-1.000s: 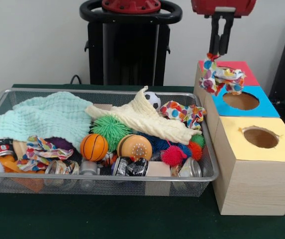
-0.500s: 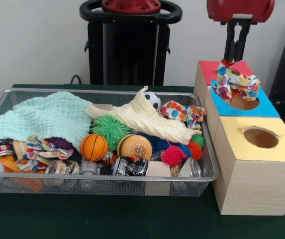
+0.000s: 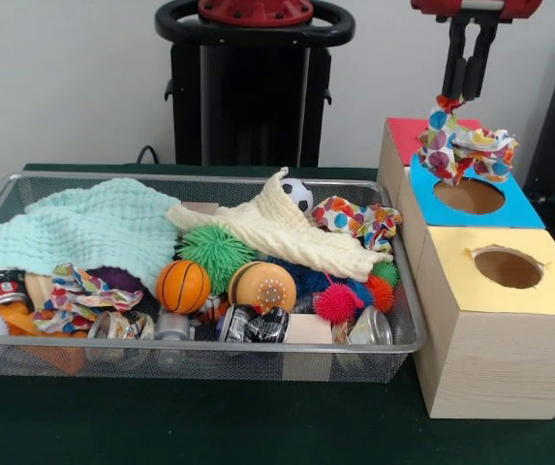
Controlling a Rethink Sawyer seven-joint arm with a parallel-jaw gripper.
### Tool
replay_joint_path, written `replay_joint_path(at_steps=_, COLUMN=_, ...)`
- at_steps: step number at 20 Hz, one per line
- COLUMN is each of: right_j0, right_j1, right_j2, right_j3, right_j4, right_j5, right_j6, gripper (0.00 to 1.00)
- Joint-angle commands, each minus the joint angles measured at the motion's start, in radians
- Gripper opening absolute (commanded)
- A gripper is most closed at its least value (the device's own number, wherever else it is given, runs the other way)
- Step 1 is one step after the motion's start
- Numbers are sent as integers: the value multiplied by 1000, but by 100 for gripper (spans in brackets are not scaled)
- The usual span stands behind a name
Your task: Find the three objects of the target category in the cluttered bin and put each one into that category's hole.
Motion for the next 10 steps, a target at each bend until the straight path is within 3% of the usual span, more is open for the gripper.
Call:
replay_joint_path(at_steps=1, right_j0=-4, right_j1=73, right_j2=5, right_j3=-47, right_j4=34, right_j5=56, right_j6=196, gripper=0)
replay_joint_path(at_steps=10, right_j0=15, right_j1=130, right_j2=-7, right_j3=-91, right_j4=41, right_j5=29, right_j6=208, gripper=0)
